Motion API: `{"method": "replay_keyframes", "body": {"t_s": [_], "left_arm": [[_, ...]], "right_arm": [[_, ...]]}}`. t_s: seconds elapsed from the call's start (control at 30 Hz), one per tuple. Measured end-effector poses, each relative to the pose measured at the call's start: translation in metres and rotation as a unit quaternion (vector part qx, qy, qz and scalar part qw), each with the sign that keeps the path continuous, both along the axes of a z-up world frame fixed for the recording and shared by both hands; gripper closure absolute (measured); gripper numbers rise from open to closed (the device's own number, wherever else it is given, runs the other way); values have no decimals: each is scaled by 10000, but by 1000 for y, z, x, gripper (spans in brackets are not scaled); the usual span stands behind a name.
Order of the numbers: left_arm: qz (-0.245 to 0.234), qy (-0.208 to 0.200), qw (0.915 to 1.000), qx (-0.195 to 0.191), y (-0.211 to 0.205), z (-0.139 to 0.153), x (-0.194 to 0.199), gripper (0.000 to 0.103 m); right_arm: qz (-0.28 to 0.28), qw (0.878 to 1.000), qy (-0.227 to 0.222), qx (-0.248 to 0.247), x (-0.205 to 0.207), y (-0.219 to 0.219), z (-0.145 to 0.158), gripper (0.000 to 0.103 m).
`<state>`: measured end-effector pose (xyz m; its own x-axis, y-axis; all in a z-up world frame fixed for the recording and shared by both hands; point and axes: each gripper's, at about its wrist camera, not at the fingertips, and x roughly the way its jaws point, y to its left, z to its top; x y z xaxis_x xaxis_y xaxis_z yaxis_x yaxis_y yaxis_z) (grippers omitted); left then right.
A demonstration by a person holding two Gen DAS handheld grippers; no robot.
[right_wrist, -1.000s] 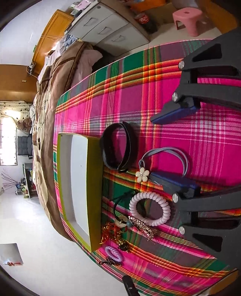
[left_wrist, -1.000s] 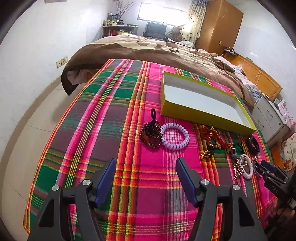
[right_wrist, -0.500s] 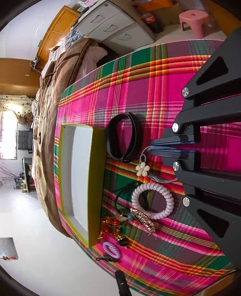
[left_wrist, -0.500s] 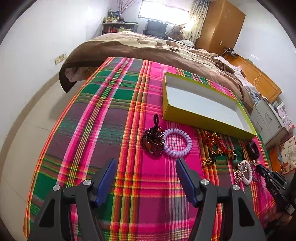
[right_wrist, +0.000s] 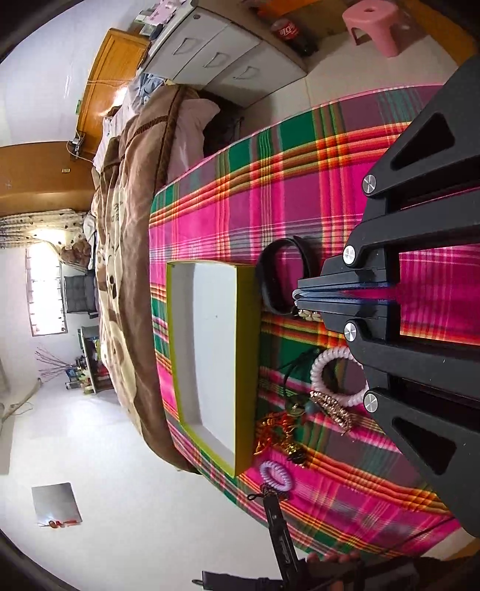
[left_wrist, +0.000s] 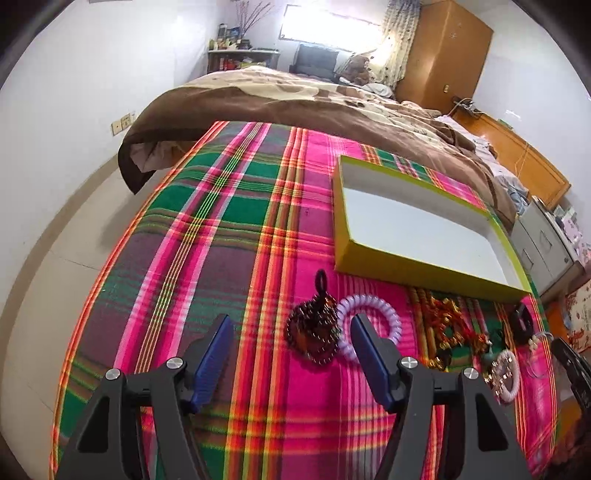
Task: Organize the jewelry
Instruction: 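Grasp the grey flower hair tie with the right tool while the left tool grasps the dark beaded bracelet, then carry both held items into the yellow box and open both tools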
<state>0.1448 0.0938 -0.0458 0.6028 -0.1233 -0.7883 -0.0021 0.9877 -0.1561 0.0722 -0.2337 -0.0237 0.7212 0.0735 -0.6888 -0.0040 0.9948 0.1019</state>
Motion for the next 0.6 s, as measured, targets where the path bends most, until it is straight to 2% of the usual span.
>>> {"method": "replay_keyframes", "body": {"t_s": [0.07,0.17,0.23,0.33,0.47,0.6], "left_arm": [[16,27,9999,133,-1,-3,6,37],[-90,81,9999,18,-4,-5,9,42],[-81,138,9997,189,-7,-8,12,46],[-163,95,9997,167,-11,-7,12,56],[-221,97,9996,115,-15,-5,13,76],[-286,36,9994,213,-20,-4,10,81]], "right_arm": [[2,10000,-24,31,0,0,1,100],[39,10000,-64,66,0,1,2,100],[43,9999,-68,85,2,1,2,100],[53,9999,-78,104,2,2,2,100],[80,9999,-98,96,1,3,3,100],[76,9998,-123,102,0,4,4,100]]}}
